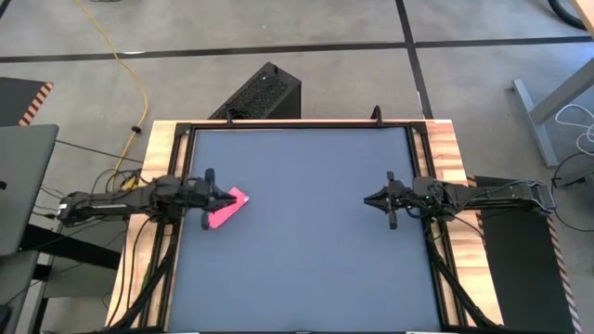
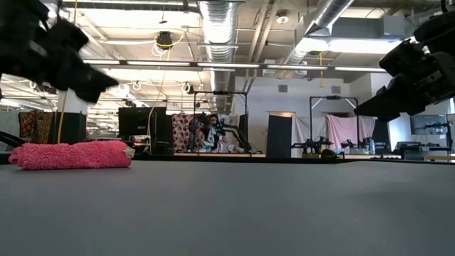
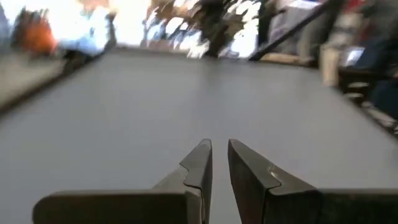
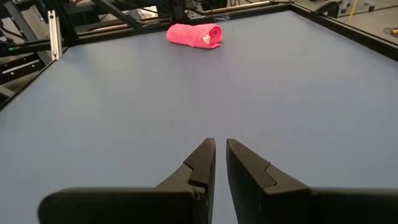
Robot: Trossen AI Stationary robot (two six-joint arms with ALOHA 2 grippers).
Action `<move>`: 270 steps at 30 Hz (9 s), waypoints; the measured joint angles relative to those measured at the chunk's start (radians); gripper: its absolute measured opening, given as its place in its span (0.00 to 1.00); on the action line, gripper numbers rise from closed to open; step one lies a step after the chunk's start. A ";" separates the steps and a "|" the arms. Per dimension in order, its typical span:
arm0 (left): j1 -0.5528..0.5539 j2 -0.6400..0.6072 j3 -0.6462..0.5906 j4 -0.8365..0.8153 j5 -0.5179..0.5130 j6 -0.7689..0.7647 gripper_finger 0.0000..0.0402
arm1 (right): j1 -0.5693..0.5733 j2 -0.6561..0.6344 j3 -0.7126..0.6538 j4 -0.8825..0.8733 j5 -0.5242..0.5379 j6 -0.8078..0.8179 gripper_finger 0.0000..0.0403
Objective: Roll towel
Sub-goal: Return to Home Position
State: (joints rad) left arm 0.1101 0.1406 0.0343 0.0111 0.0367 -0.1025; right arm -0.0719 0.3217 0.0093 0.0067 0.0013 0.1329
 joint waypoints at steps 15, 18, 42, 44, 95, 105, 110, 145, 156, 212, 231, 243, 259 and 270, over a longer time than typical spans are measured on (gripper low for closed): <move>0.000 -0.028 0.007 -0.049 0.139 0.005 0.11 | 0.000 0.000 0.000 -0.001 0.000 -0.088 0.17; 0.000 -0.023 0.007 -0.048 0.135 -0.013 0.11 | -0.001 0.000 0.000 -0.001 0.000 -0.093 0.17; 0.000 -0.026 -0.023 0.091 0.196 0.223 0.11 | 0.024 -0.002 -0.001 0.261 -0.265 -0.125 0.17; 0.000 -0.026 -0.023 0.093 0.192 0.203 0.11 | 0.022 -0.003 -0.002 0.319 -0.265 -0.139 0.17; 0.000 -0.022 -0.027 0.036 0.053 0.027 0.11 | -0.011 -0.001 -0.001 0.179 -0.156 -0.114 0.17; 0.001 -0.022 -0.027 0.036 0.053 0.027 0.11 | -0.011 -0.001 -0.001 0.179 -0.156 -0.114 0.17; 0.000 -0.022 -0.028 0.036 0.053 0.027 0.11 | -0.011 -0.001 -0.001 0.179 -0.156 -0.114 0.17; 0.001 -0.022 -0.028 0.036 0.053 0.027 0.11 | -0.011 -0.001 -0.001 0.179 -0.156 -0.114 0.17; 0.001 -0.022 -0.028 0.036 0.053 0.027 0.11 | -0.011 -0.001 -0.001 0.179 -0.156 -0.114 0.17; 0.001 -0.022 -0.027 0.036 0.053 0.027 0.11 | -0.011 -0.001 -0.001 0.179 -0.156 -0.114 0.17; 0.001 -0.022 -0.027 0.036 0.053 0.027 0.11 | -0.011 -0.001 -0.001 0.179 -0.156 -0.114 0.17; 0.001 -0.022 -0.028 0.036 0.053 0.027 0.11 | -0.011 -0.001 -0.001 0.179 -0.156 -0.114 0.17; 0.000 -0.022 -0.028 0.036 0.053 0.027 0.11 | -0.011 -0.001 -0.001 0.179 -0.156 -0.114 0.17; 0.001 -0.022 -0.027 0.036 0.053 0.027 0.11 | -0.011 -0.001 -0.001 0.179 -0.156 -0.114 0.17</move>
State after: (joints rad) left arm 0.1108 0.1187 0.0069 0.0475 0.0898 -0.0753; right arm -0.0833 0.3203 0.0082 0.1853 -0.1551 0.0186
